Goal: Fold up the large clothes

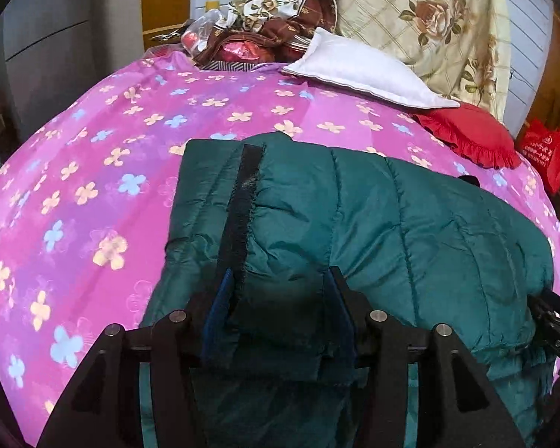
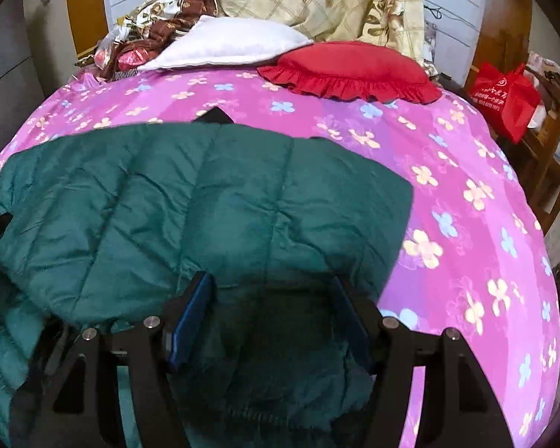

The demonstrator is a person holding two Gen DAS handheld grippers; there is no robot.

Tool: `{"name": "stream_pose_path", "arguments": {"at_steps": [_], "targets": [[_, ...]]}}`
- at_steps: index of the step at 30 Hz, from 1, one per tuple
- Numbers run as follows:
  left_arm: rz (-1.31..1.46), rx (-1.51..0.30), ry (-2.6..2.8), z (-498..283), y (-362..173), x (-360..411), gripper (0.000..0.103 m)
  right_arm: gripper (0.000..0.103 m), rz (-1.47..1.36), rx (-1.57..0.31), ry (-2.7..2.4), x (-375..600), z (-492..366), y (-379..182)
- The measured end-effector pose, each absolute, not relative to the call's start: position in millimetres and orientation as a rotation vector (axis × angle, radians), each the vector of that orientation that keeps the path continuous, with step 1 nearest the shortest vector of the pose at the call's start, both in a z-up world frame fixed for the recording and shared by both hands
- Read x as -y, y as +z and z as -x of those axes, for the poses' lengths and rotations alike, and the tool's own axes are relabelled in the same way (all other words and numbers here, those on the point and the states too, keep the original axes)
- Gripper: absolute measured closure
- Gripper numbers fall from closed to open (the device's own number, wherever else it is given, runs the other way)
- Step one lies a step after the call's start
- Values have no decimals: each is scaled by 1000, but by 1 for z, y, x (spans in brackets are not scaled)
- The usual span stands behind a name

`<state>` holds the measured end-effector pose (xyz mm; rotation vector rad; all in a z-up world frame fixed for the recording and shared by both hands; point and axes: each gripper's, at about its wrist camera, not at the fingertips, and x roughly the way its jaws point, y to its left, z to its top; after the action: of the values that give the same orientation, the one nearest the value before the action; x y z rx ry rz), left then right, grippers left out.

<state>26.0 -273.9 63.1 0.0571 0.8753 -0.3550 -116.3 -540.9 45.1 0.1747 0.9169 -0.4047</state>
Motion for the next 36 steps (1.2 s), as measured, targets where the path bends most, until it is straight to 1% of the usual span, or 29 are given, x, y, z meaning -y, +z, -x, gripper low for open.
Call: {"name": "stream_pose_path", "arguments": {"at_steps": [4, 9, 13, 17, 20, 22, 25, 30, 36], "targets": [[-84, -876, -343, -25, 62, 279, 61, 34, -194, -919, -406, 549, 109, 46], [-96, -866, -346, -24, 60, 280, 60, 34, -237, -848, -401, 542, 134, 71], [-96, -865, -345, -24, 60, 280, 60, 33, -268, -826, -375, 536, 152, 79], [-99, -864, -348, -24, 59, 279, 60, 33, -259, -887, -399, 537, 149, 60], [-102, -862, -348, -25, 59, 279, 58, 30, -272, -906, -414, 543, 143, 42], [-99, -863, -349, -26, 59, 279, 58, 29, -277, -902, -421, 544, 140, 40], [-89, -873, -355, -25, 65, 274, 58, 28, -284, -896, -414, 544, 144, 47], [-38, -850, -365, -16, 83, 257, 58, 27, -353, -807, -406, 545, 176, 72], [-54, -834, -366, 2, 98, 235, 58, 25, -366, -820, -384, 537, 200, 83]]}}
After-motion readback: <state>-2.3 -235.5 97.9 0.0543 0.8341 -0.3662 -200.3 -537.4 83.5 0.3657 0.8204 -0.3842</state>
